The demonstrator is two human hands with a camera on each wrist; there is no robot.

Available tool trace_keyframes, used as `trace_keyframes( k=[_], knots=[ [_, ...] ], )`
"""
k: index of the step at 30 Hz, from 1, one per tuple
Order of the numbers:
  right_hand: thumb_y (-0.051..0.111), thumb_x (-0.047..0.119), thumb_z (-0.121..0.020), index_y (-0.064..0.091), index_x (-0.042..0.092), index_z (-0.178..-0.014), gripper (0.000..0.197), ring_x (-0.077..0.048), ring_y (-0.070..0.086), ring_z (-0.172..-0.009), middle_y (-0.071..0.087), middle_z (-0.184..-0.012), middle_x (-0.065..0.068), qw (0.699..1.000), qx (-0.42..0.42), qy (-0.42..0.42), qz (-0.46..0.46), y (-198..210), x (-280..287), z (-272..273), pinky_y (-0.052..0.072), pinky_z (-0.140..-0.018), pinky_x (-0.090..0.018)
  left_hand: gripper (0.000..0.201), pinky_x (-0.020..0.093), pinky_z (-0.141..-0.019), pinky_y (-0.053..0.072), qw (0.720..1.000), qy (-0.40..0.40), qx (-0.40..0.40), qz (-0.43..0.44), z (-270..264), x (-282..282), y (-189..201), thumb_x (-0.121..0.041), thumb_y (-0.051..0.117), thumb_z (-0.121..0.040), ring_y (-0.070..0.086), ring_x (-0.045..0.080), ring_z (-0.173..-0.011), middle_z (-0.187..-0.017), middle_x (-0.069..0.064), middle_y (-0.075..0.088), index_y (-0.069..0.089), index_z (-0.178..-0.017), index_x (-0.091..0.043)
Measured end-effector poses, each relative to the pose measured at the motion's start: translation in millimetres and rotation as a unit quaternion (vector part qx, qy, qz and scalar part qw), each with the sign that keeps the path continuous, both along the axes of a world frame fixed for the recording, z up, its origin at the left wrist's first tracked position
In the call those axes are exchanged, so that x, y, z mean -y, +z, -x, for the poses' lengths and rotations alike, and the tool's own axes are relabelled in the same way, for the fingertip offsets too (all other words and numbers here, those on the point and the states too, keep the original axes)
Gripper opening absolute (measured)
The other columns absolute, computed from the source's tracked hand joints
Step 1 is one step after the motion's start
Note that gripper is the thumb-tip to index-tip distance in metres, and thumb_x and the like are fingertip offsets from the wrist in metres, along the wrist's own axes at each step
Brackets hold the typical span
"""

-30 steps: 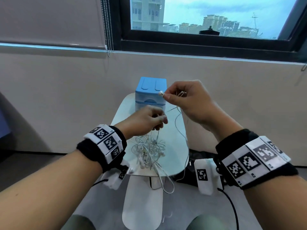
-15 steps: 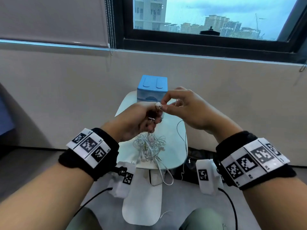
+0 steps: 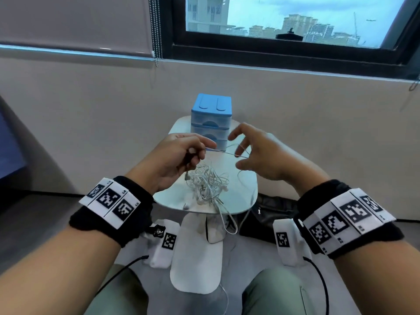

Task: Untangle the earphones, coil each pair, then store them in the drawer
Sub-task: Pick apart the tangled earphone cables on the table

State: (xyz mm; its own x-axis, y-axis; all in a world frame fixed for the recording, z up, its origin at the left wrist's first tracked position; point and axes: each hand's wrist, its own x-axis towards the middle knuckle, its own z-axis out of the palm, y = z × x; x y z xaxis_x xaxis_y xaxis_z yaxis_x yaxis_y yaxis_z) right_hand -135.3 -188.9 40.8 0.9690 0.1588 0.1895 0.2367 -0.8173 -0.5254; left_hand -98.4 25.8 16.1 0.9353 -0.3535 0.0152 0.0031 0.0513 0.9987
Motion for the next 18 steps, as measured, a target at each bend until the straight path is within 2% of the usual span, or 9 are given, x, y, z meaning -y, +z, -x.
trace_keyframes(
  k=[2,4,6,8,10,11,13,15,18],
  knots=[
    [0.07,0.005,-0.088,0.062,0.025,-0.114,0.034,-0.006,0.057,-0.066,0.07,-0.085,0.004,0.999,-0.018,-0.028,-0.002,-4.8,7.7,1.1,0.046,-0.066,-0.026,0.034,0.028,-0.061,0.036,0.999,-0.011,0.024,-0.03,3.6,-7.9,3.1,0.001,0.047,-0.091,0.044,0.015,-0.055,-0.064,0.005,0.054,0.079,-0.099,-0.005],
    [0.069,0.008,-0.091,0.069,0.018,-0.103,0.016,-0.013,0.061,-0.066,0.069,-0.073,0.003,0.998,-0.023,-0.043,-0.049,-6.5,14.8,3.1,0.051,-0.072,-0.033,0.037,0.029,-0.064,0.041,0.997,-0.026,0.038,-0.055,7.3,-16.6,7.5,0.003,0.044,-0.091,0.047,0.016,-0.057,-0.062,0.007,0.054,0.078,-0.104,-0.005],
    [0.07,0.013,-0.094,0.072,0.013,-0.09,0.004,-0.014,0.06,-0.063,0.068,-0.067,0.0,0.992,-0.019,-0.055,-0.111,-6.2,21.3,6.3,0.049,-0.071,-0.036,0.04,0.027,-0.066,0.046,0.996,-0.045,0.043,-0.07,9.9,-27.5,10.0,0.005,0.041,-0.091,0.049,0.017,-0.059,-0.064,0.01,0.053,0.075,-0.11,-0.004],
    [0.071,0.02,-0.094,0.071,0.013,-0.078,0.018,-0.015,0.057,-0.063,0.068,-0.064,0.0,0.986,0.001,-0.083,-0.146,-4.9,28.9,7.4,0.045,-0.069,-0.036,0.039,0.035,-0.073,0.052,0.992,-0.07,0.044,-0.092,9.7,-38.7,9.3,0.003,0.043,-0.09,0.053,0.019,-0.061,-0.067,0.012,0.054,0.074,-0.114,-0.004],
    [0.072,0.021,-0.094,0.071,0.012,-0.073,0.022,-0.015,0.059,-0.065,0.068,-0.063,0.001,0.981,0.019,-0.092,-0.171,0.3,30.3,10.4,0.046,-0.072,-0.037,0.039,0.044,-0.084,0.05,0.984,-0.103,0.046,-0.139,7.6,-47.8,7.0,-0.009,0.052,-0.084,0.058,0.021,-0.065,-0.068,0.011,0.059,0.074,-0.115,-0.007],
    [0.072,0.018,-0.094,0.071,0.01,-0.075,0.021,-0.014,0.063,-0.067,0.068,-0.063,0.0,0.98,0.023,-0.078,-0.183,4.4,27.4,12.4,0.048,-0.075,-0.037,0.039,0.045,-0.087,0.047,0.976,-0.126,0.049,-0.17,7.6,-49.9,6.8,-0.016,0.055,-0.082,0.06,0.021,-0.068,-0.068,0.011,0.061,0.075,-0.115,-0.009],
    [0.07,0.014,-0.095,0.071,0.002,-0.082,0.018,-0.014,0.066,-0.069,0.068,-0.066,-0.006,0.981,0.021,-0.03,-0.189,13.6,16.2,16.5,0.049,-0.077,-0.036,0.035,0.042,-0.088,0.044,0.96,-0.177,0.058,-0.207,12.3,-46.8,9.7,-0.032,0.065,-0.086,0.06,0.024,-0.076,-0.072,0.009,0.064,0.076,-0.113,-0.013],
    [0.071,0.013,-0.094,0.072,0.001,-0.087,0.014,-0.014,0.063,-0.067,0.07,-0.075,-0.017,0.988,0.026,0.022,-0.15,23.3,2.0,19.2,0.05,-0.074,-0.036,0.035,0.037,-0.085,0.045,0.953,-0.21,0.072,-0.206,20.8,-35.7,15.0,-0.041,0.071,-0.093,0.061,0.027,-0.081,-0.075,0.008,0.064,0.073,-0.103,-0.008],
    [0.075,0.019,-0.088,0.073,0.017,-0.086,0.004,-0.026,0.063,-0.069,0.072,-0.078,-0.013,0.996,0.052,0.06,-0.05,32.4,-9.6,18.2,0.055,-0.074,-0.044,0.032,0.024,-0.078,0.05,0.953,-0.223,0.104,-0.178,29.3,-20.0,23.0,-0.036,0.059,-0.096,0.064,0.025,-0.077,-0.069,0.006,0.059,0.063,-0.082,-0.008]
  ],
)
